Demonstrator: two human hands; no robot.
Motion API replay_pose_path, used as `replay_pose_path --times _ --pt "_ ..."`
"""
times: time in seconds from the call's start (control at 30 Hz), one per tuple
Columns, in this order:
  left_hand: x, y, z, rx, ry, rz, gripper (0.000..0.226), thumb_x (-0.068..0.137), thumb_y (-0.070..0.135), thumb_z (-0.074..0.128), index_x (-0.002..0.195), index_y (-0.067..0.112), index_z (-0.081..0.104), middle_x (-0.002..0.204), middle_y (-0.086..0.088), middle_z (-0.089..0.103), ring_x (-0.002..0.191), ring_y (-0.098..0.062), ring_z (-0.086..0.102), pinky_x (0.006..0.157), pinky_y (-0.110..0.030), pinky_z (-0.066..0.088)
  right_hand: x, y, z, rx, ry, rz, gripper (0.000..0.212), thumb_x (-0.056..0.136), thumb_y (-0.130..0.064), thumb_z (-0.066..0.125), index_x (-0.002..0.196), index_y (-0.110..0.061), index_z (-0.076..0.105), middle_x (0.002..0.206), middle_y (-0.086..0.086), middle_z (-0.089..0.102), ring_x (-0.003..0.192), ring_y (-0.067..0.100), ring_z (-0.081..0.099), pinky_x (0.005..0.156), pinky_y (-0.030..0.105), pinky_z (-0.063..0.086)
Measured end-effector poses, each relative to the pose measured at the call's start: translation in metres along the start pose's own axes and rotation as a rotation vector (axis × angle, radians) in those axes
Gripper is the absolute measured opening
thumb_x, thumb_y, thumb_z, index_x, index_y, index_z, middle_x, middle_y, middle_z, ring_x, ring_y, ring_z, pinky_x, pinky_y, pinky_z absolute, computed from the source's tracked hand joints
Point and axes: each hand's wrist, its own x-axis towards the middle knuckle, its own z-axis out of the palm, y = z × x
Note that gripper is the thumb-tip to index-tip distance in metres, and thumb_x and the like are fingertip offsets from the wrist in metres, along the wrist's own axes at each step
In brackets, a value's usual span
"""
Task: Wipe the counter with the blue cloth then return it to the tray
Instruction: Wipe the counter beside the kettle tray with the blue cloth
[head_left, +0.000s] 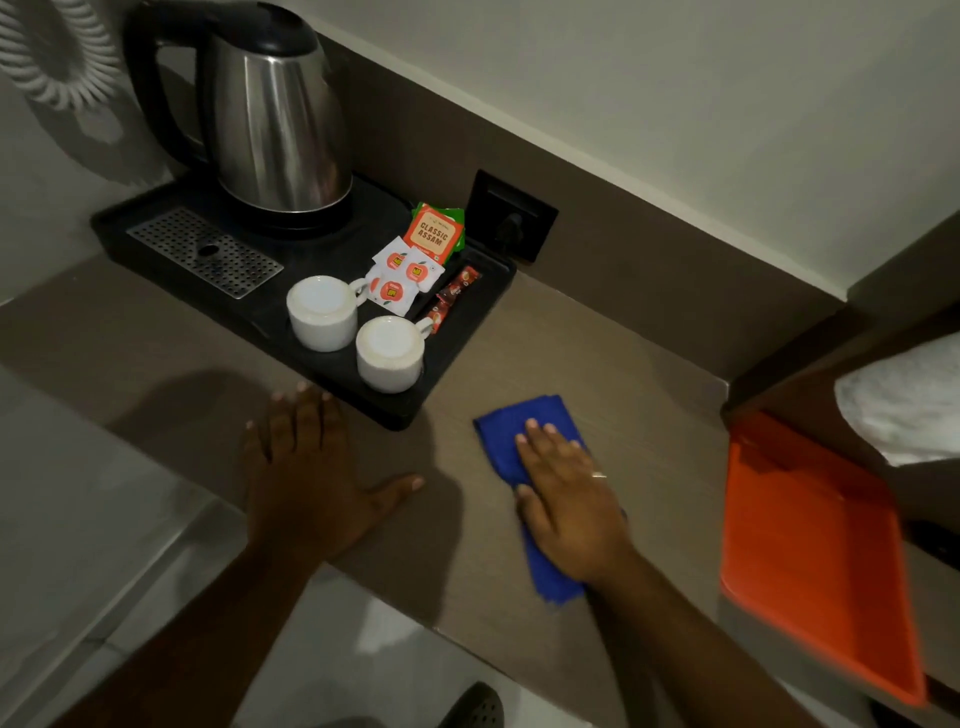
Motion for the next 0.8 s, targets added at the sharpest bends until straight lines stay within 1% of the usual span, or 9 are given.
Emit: replay_pose_path --times 0.07,0.17,0.27,0.37,0.43,0.53,0.63,0.7,0.8 --pt "0.000 -0.001 0.001 -0.002 0.010 0.011 0.139 0.056 0.105 0.024 0.151 0.004 0.023 0.160 -0.027 0.023 0.146 -0.047 0.020 0.114 -0.068 0.021 -0.015 0.039 -0.012 -0.001 0.032 0.129 0.058 0.097 -0.047 0.030 0.150 -0.024 0.020 0.159 -0.004 0.014 0.148 0.013 0.010 0.121 0.043 0.011" --pt "0.000 -0.003 0.004 -0.003 0.028 0.016 0.138 0.057 0.105 0.023 0.149 0.002 0.027 0.158 -0.028 0.026 0.145 -0.047 0.022 0.113 -0.068 0.021 -0.015 0.061 -0.018 -0.011 0.149 0.466 0.057 0.099 -0.040 0.032 0.150 -0.017 0.021 0.160 0.006 0.018 0.147 0.022 0.014 0.120 0.044 0.014" --pt "0.000 -0.003 0.005 0.000 0.029 0.017 0.138 0.057 0.105 0.023 0.147 0.001 0.031 0.156 -0.029 0.029 0.144 -0.048 0.025 0.112 -0.068 0.022 0.002 0.038 -0.013 -0.010 0.215 0.758 0.058 0.099 -0.035 0.030 0.149 -0.008 0.022 0.159 0.015 0.019 0.146 0.031 0.016 0.118 0.048 0.016" --pt "0.001 -0.003 0.003 -0.004 0.016 0.012 0.139 0.055 0.106 0.021 0.149 0.003 0.029 0.159 -0.028 0.025 0.146 -0.047 0.020 0.113 -0.067 0.019 0.024 -0.009 -0.010 0.086 0.202 0.980 0.060 0.099 -0.033 0.027 0.149 -0.001 0.015 0.159 0.020 0.012 0.146 0.035 0.011 0.119 0.049 0.011" --pt "0.002 -0.002 0.001 -0.015 -0.002 0.008 0.141 0.053 0.107 0.019 0.151 0.005 0.023 0.162 -0.025 0.019 0.148 -0.046 0.015 0.114 -0.066 0.015 0.030 -0.040 -0.001 0.078 0.211 0.866 0.061 0.100 -0.034 0.024 0.149 -0.001 0.012 0.160 0.019 0.010 0.147 0.033 0.008 0.120 0.047 0.008" --pt "-0.002 -0.001 -0.005 -0.016 0.000 0.014 0.143 0.052 0.107 0.019 0.152 0.005 0.019 0.162 -0.025 0.018 0.147 -0.045 0.016 0.116 -0.065 0.016 0.004 -0.069 0.014 0.029 0.151 0.437 0.061 0.099 -0.043 0.021 0.151 -0.011 0.012 0.161 0.009 0.008 0.148 0.024 0.005 0.120 0.041 0.005" --pt "-0.005 0.000 -0.012 -0.001 -0.017 0.009 0.144 0.051 0.107 0.017 0.153 0.004 0.017 0.163 -0.025 0.016 0.148 -0.044 0.015 0.117 -0.063 0.016 -0.050 -0.048 0.010 -0.003 0.054 0.166 0.062 0.095 -0.052 0.020 0.149 -0.022 0.013 0.157 -0.004 0.007 0.146 0.014 0.004 0.117 0.037 0.005" --pt "-0.006 0.001 -0.014 0.003 -0.024 0.015 0.144 0.052 0.106 0.016 0.153 0.004 0.016 0.163 -0.024 0.014 0.149 -0.044 0.013 0.118 -0.063 0.015 -0.076 -0.013 0.003 0.002 0.067 0.194 0.062 0.094 -0.052 0.021 0.148 -0.023 0.017 0.157 -0.002 0.013 0.146 0.016 0.009 0.118 0.039 0.008" --pt "-0.006 0.002 -0.014 -0.010 -0.023 0.013 0.142 0.052 0.105 0.021 0.153 0.005 0.014 0.164 -0.024 0.012 0.149 -0.044 0.012 0.119 -0.064 0.016 -0.088 0.025 -0.007 0.009 0.150 0.511 0.060 0.097 -0.042 0.028 0.149 -0.012 0.023 0.158 0.011 0.019 0.147 0.027 0.015 0.120 0.046 0.012"
